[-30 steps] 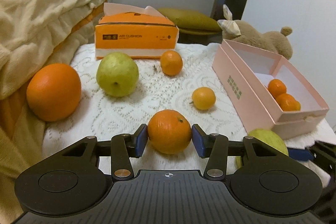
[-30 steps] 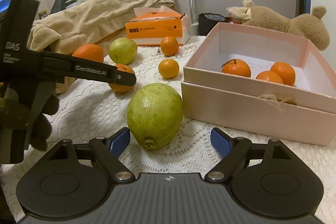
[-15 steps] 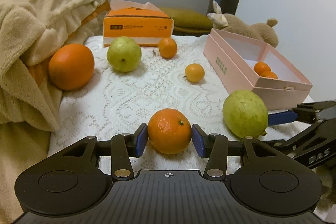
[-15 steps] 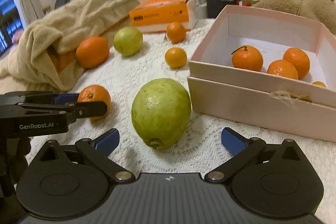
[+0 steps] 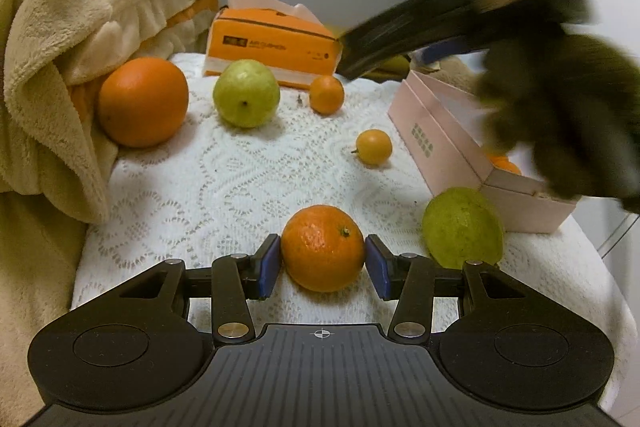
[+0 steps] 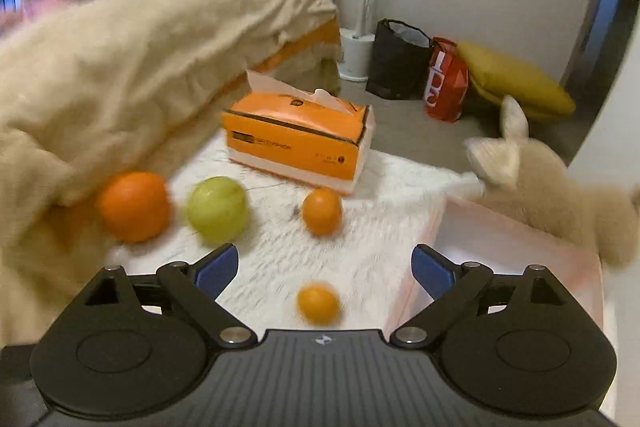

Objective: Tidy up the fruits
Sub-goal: 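Move the right tool to a small tangerine while the left tool holds its tangerine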

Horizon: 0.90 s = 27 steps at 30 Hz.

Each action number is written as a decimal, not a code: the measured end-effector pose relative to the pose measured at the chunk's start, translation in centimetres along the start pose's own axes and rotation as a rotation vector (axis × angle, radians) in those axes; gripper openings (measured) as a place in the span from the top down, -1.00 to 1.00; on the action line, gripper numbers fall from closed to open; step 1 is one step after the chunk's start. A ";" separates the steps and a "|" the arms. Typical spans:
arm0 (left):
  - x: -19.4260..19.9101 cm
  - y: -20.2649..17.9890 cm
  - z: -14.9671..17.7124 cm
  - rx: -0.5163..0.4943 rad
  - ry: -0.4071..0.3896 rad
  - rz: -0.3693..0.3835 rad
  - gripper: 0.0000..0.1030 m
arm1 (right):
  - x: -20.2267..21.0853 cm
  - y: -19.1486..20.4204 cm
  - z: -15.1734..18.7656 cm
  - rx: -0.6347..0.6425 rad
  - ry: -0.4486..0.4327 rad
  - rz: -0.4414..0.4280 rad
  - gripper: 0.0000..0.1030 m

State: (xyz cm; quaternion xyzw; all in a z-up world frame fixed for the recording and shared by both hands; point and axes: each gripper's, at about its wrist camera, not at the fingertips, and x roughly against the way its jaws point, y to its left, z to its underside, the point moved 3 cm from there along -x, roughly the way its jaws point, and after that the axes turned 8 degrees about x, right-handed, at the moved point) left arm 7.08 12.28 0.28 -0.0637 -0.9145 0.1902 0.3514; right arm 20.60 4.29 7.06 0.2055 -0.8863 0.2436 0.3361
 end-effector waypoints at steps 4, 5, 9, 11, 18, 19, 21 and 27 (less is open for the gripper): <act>0.0 0.3 -0.1 0.021 0.006 0.017 0.01 | -4.5 3.7 -1.1 0.128 0.036 0.100 -0.17; 0.1 0.5 -0.1 0.029 0.007 0.023 0.01 | -5.1 3.9 -1.2 0.122 0.041 0.112 -0.17; 0.0 0.8 -0.2 0.052 0.007 0.042 0.01 | -5.2 3.2 -0.1 0.055 0.066 0.066 -0.17; -0.1 0.8 -0.2 0.050 0.004 0.041 0.01 | -2.2 2.4 1.6 0.048 0.003 -0.064 -0.19; 0.4 -0.2 -0.1 0.021 -0.019 0.023 0.02 | 11.8 -1.5 8.4 -0.014 -0.266 -0.221 -0.51; 0.8 -0.5 -0.3 0.016 -0.035 0.039 0.02 | 13.7 -2.5 8.8 -0.039 -0.304 -0.207 -0.51; 1.5 -0.9 -0.4 0.001 -0.052 0.054 0.02 | 16.8 -4.4 8.9 -0.089 -0.369 -0.166 -0.51; 1.3 -0.9 -0.2 0.007 -0.046 0.044 0.02 | 24.4 -6.4 9.2 -0.164 -0.566 -0.037 -0.50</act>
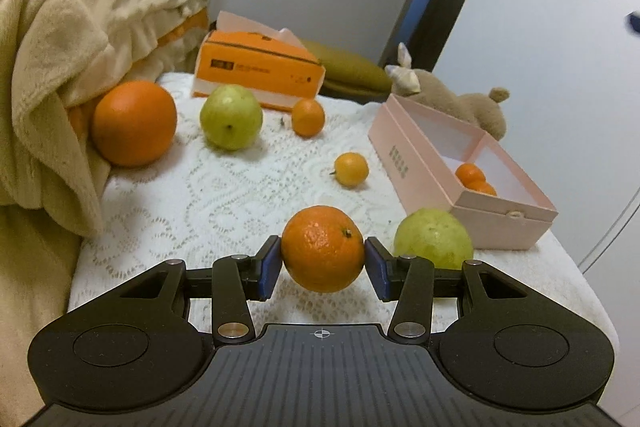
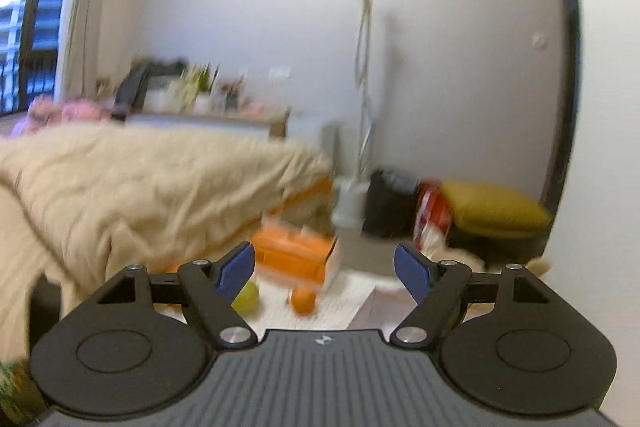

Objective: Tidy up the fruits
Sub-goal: 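Move the right tool to a small tangerine while the left tool holds its tangerine, then close the right tool on the small tangerine and lift it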

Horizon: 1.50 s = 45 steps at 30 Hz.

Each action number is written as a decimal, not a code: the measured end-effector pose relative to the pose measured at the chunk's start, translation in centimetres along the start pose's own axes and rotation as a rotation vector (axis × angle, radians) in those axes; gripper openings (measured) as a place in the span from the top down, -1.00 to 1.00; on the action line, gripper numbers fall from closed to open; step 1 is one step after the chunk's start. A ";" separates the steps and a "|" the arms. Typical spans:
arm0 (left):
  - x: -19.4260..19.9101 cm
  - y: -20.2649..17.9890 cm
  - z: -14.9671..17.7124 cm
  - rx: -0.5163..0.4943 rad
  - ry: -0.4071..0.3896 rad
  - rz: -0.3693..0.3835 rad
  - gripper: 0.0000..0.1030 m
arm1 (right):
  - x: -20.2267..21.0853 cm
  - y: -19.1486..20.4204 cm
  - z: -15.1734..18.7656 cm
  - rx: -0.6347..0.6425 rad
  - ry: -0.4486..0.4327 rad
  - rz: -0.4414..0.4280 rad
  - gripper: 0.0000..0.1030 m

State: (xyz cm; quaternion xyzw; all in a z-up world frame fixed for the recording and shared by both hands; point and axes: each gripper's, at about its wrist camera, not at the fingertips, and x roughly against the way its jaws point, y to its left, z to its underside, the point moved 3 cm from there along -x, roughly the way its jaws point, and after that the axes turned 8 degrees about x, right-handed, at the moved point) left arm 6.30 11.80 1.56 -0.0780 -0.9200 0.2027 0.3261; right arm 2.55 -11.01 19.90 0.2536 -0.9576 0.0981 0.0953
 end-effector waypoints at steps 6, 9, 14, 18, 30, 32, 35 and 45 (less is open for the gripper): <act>0.3 0.1 -0.1 0.003 -0.014 0.001 0.02 | 1.9 -0.5 -2.9 -0.003 -0.092 0.099 -0.58; 0.4 0.3 -0.2 0.004 -0.018 -0.019 0.02 | -2.9 -0.6 -3.2 0.001 0.047 0.127 -0.68; 0.8 1.2 -0.7 0.009 -0.051 -0.082 0.02 | -16.9 0.3 1.6 -0.031 0.405 0.022 -0.58; 0.6 2.0 -0.9 0.028 -0.043 -0.086 0.02 | -27.3 1.5 5.9 -0.105 0.597 0.011 -0.10; -0.5 2.3 -0.2 0.024 0.001 -0.093 0.02 | -35.5 5.6 10.5 -0.058 0.715 -0.003 0.13; -0.4 2.3 -0.2 0.020 0.000 -0.096 0.02 | -35.9 5.4 10.9 -0.064 0.726 0.029 0.11; -0.5 2.2 -0.1 0.021 0.001 -0.097 0.02 | -36.5 5.8 10.9 -0.007 0.661 0.085 0.04; -0.5 2.3 -0.1 0.020 0.003 -0.092 0.02 | -29.1 6.0 8.0 -0.066 0.563 -0.074 0.22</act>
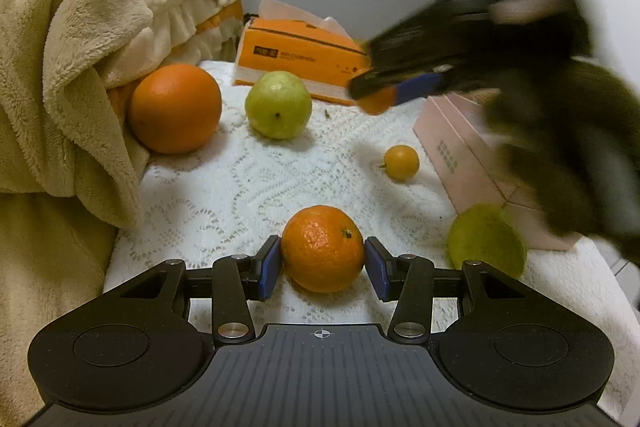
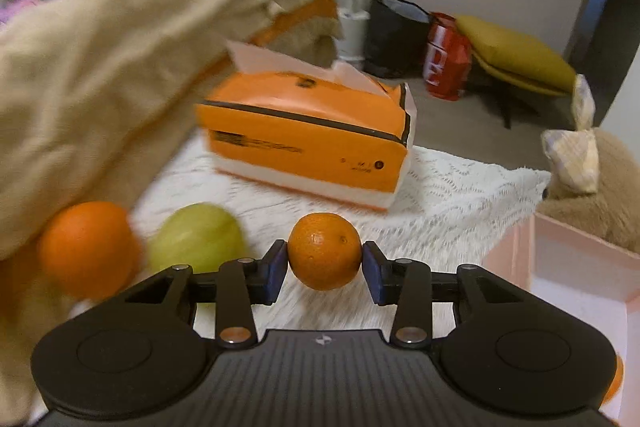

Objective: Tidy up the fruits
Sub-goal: 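Close the right tool on the small tangerine and lift it, then carry both tangerines over the pink box and open both tools to drop them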

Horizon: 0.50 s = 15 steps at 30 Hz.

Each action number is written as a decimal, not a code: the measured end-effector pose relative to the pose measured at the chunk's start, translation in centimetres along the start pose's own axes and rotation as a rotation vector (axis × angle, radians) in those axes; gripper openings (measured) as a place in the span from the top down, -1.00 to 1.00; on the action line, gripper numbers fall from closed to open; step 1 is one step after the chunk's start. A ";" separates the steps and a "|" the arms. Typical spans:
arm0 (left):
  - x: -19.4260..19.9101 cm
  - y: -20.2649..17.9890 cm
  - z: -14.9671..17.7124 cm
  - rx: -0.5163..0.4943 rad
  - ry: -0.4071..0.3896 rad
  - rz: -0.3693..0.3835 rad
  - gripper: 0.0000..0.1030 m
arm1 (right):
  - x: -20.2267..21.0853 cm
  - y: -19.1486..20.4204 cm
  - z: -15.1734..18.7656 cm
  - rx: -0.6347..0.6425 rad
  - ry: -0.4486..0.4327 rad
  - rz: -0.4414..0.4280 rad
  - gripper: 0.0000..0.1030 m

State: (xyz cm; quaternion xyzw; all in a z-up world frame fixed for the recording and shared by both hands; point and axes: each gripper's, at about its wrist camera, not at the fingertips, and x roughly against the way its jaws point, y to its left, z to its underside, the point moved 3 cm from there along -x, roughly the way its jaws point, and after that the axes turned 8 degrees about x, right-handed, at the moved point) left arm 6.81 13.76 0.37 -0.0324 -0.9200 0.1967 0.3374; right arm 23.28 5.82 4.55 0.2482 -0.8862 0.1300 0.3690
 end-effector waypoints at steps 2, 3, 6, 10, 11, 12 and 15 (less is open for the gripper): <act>0.1 -0.3 0.1 -0.007 0.007 0.012 0.02 | 4.1 0.2 1.9 0.009 -0.042 -0.066 0.22; 0.2 -0.5 0.1 -0.014 0.011 0.025 0.02 | 6.1 0.1 2.8 0.015 -0.063 -0.081 0.22; 1.2 -2.1 0.4 -0.061 -0.003 0.080 0.02 | 11.9 -1.2 6.4 0.008 -0.128 -0.083 0.22; 2.9 -5.3 0.8 -0.130 0.012 0.190 0.02 | 17.8 -4.7 12.1 -0.031 -0.184 0.027 0.22; 3.3 -6.2 0.9 -0.133 0.027 0.229 0.02 | 18.8 -5.4 13.5 -0.036 -0.187 0.063 0.22; 3.8 -7.2 0.7 -0.139 0.031 0.270 0.02 | 19.6 -6.4 14.7 -0.043 -0.186 0.100 0.22; 5.4 -10.7 -0.9 -0.174 -0.014 0.365 0.02 | 21.9 -8.4 17.9 -0.064 -0.186 0.193 0.22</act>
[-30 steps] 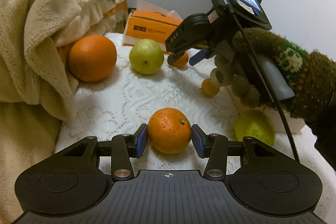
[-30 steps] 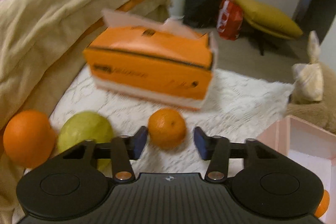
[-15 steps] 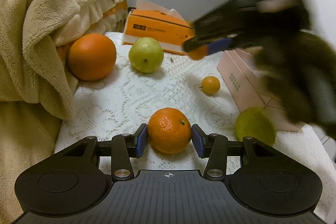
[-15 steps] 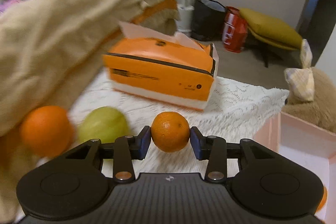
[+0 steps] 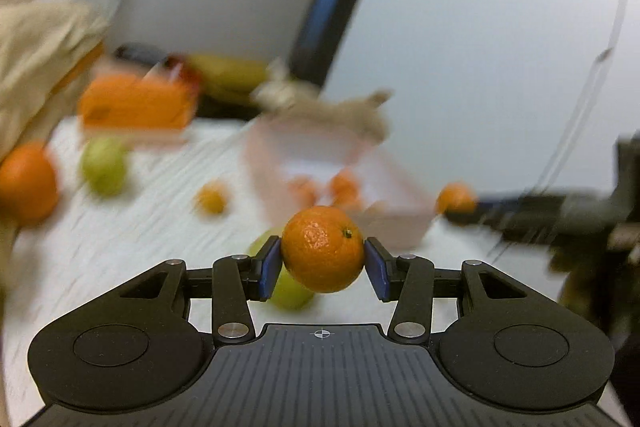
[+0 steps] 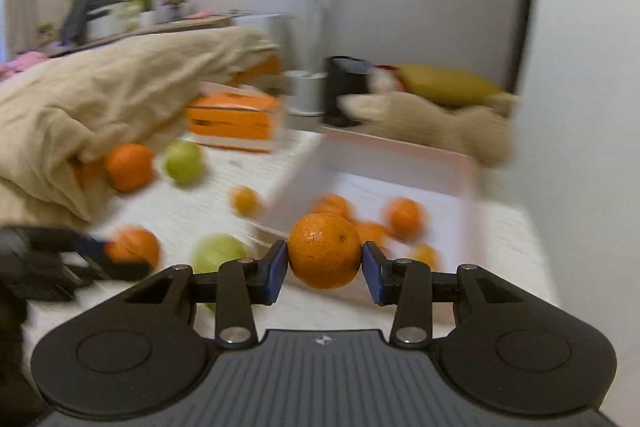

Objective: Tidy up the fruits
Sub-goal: 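Carry both tangerines over the pink box and open both tools to drop them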

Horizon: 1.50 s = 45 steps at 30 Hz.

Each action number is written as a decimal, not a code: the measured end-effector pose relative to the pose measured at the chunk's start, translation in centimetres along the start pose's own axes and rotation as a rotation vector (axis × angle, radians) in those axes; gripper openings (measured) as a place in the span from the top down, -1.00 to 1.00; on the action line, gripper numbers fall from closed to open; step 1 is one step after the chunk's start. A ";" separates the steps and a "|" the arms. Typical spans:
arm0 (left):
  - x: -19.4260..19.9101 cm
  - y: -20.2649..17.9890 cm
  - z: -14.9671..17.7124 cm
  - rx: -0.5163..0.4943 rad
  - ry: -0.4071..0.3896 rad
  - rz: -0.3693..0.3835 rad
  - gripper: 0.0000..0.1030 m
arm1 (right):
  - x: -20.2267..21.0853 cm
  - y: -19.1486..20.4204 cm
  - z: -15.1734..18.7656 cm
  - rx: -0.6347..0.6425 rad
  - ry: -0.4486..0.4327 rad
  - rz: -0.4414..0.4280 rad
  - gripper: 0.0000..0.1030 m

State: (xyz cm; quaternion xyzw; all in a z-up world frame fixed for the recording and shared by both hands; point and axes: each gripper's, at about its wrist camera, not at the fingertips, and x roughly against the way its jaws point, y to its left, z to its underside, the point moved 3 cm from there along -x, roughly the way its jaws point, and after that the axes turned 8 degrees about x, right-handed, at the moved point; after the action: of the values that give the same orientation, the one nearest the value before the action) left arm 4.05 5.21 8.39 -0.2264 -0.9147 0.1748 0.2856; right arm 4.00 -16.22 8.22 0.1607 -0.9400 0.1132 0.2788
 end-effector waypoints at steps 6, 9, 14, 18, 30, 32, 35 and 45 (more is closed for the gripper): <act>-4.4 -5.8 -8.0 -0.045 -0.146 0.103 0.02 | 1.3 -3.1 0.6 -0.039 -0.059 0.044 0.22; -9.1 -6.1 -9.2 -0.037 -0.107 0.008 0.03 | 1.2 -3.7 0.6 -0.047 -0.080 0.055 0.22; -14.3 -5.3 -7.9 -0.050 0.043 -0.130 0.03 | 0.0 -4.5 1.3 -0.057 -0.070 0.061 0.22; -14.2 -5.6 -7.7 -0.105 0.010 -0.174 0.03 | -1.3 -5.3 1.5 -0.073 -0.052 0.065 0.22; -12.3 -4.5 -7.0 -0.220 -0.009 -0.256 0.03 | -5.7 -6.1 -2.2 -0.097 -0.048 0.096 0.22; -11.7 -3.8 -6.8 -0.208 -0.010 -0.256 0.03 | -6.7 -5.9 -3.5 -0.090 -0.049 0.099 0.22; -10.8 -3.0 -6.6 -0.195 -0.011 -0.261 0.03 | -8.8 -5.3 -5.3 -0.076 -0.037 0.106 0.21; -8.3 1.8 -5.0 -0.095 0.008 -0.270 0.03 | -13.9 -3.1 -7.3 -0.124 0.058 0.118 -0.23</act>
State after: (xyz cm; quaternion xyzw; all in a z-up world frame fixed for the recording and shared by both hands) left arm 13.70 3.41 7.78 -0.1152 -0.9429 0.0903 0.2992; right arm 19.70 -13.56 6.77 0.0843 -0.9446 0.0755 0.3081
